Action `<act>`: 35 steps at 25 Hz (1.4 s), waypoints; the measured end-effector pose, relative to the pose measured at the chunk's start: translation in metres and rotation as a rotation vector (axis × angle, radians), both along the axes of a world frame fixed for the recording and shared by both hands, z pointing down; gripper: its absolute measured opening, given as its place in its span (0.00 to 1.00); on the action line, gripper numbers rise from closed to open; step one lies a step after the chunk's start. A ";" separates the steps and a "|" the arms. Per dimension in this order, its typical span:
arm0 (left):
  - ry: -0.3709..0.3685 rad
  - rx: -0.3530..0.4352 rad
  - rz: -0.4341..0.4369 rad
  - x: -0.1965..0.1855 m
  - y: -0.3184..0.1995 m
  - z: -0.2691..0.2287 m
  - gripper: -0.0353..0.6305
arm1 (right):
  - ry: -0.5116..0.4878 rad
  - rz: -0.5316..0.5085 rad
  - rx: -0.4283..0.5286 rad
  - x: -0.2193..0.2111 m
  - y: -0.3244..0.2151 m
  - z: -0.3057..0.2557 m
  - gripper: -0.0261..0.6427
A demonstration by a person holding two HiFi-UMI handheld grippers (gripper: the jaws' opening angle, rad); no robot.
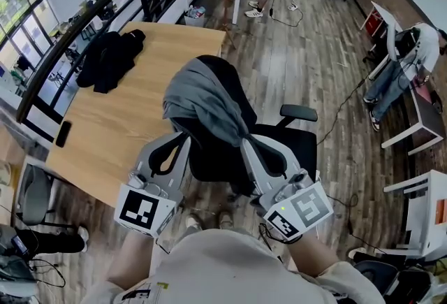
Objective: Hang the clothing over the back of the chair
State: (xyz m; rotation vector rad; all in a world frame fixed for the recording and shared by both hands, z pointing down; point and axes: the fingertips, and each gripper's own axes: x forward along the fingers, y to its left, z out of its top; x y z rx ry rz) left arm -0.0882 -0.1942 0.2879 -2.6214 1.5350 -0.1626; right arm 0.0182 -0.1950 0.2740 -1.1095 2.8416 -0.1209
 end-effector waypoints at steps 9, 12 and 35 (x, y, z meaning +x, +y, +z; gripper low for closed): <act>-0.013 -0.049 0.003 -0.001 0.011 0.022 0.06 | 0.015 -0.021 -0.061 -0.001 0.005 0.020 0.04; -0.017 -0.054 0.003 -0.003 0.011 0.022 0.06 | 0.004 -0.033 -0.059 -0.005 0.005 0.019 0.04; 0.015 -0.049 0.000 -0.039 0.022 0.018 0.06 | 0.029 -0.046 -0.048 -0.043 0.014 0.020 0.04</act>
